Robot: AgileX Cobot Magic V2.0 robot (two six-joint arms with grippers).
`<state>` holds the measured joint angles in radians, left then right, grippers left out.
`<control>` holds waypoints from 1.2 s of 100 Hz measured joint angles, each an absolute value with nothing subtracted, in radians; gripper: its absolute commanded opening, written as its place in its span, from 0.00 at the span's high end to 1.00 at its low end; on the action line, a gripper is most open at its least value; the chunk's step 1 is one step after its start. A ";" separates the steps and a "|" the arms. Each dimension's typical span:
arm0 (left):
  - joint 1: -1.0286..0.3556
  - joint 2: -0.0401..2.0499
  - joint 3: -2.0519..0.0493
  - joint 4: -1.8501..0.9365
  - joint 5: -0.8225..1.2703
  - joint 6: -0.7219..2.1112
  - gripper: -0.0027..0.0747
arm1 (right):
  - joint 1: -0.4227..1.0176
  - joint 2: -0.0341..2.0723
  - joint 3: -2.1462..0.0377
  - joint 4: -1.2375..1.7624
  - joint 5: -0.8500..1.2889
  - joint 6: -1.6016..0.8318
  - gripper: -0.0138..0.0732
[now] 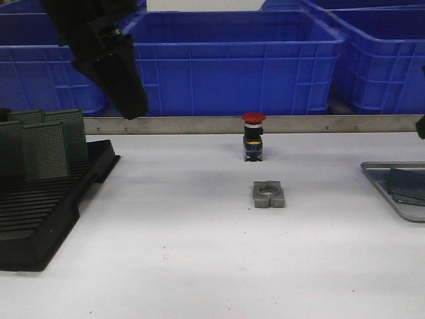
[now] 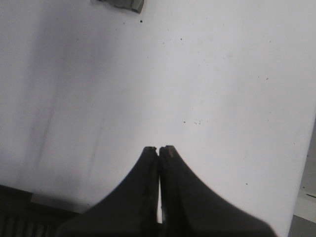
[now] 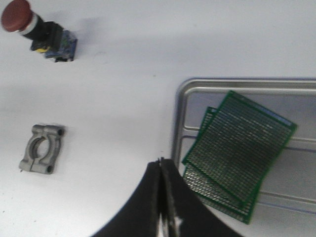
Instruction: Place circuit board on tray
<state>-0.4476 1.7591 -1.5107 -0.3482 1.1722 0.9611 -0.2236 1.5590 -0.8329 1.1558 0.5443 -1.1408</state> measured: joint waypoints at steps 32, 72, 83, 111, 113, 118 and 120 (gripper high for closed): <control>-0.247 1.704 -1.460 -0.470 1.131 0.852 0.99 | -0.032 1.385 -0.747 1.125 0.402 -1.143 0.91; -0.030 1.253 -1.081 -0.522 0.719 0.746 0.99 | 0.150 1.041 -0.555 1.129 0.118 -1.145 0.91; -0.026 1.105 -0.959 -0.545 0.615 0.741 0.99 | 0.159 0.947 -0.516 1.131 0.078 -1.147 0.91; -0.026 0.730 -0.656 -0.603 0.386 0.740 0.99 | 0.160 0.703 -0.416 1.136 0.058 -1.173 0.91; -0.026 0.712 -0.635 -0.606 0.377 0.740 0.99 | 0.160 0.685 -0.406 1.136 0.058 -1.173 0.91; -0.026 0.638 -0.589 -0.612 0.361 0.740 0.99 | 0.160 0.642 -0.383 1.136 0.061 -1.175 0.91; -0.026 0.620 -0.570 -0.615 0.356 0.740 0.99 | 0.160 0.623 -0.373 1.136 0.063 -1.177 0.91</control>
